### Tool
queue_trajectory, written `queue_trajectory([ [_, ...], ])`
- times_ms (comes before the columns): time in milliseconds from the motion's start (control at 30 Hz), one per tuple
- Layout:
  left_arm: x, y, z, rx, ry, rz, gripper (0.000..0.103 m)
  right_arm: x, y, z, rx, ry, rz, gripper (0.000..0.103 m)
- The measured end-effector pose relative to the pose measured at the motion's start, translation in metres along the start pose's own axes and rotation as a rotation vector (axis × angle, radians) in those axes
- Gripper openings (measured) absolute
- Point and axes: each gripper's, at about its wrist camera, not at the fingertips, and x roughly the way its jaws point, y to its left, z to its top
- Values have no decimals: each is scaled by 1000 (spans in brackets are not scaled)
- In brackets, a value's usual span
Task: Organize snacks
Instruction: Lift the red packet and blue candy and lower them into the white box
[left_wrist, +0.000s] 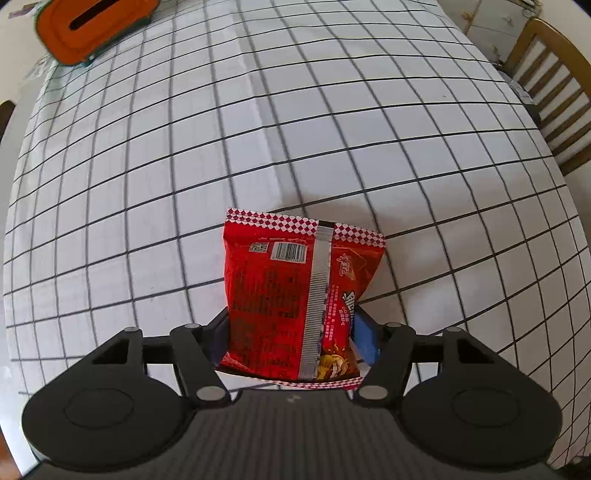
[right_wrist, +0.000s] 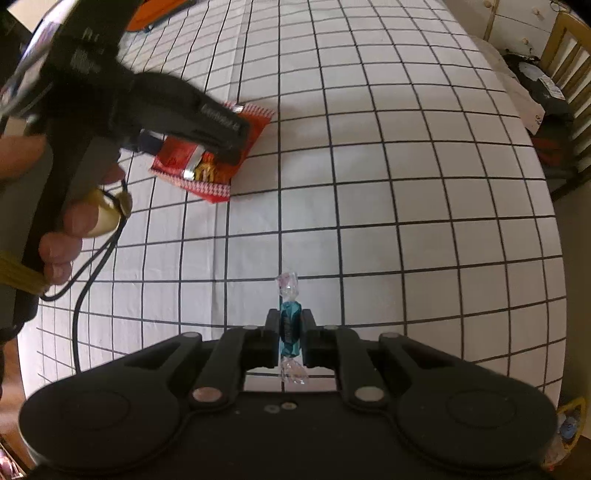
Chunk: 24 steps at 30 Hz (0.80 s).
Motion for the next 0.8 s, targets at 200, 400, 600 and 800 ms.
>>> queue_trajectory([
  [200, -16, 18, -10, -41, -21, 4, 65, -19, -4, -5, 3, -29, 17, 10],
  [400, -42, 30, -22, -81, -71, 5, 65, -39, -4, -11, -5, -64, 37, 10],
  [600, -73, 27, -35, -100, -118, -5, 65, -59, -2, -21, -35, -91, 64, 10],
  [800, -115, 20, -56, -105, -169, 3, 65, -86, -4, -35, -70, -122, 104, 10],
])
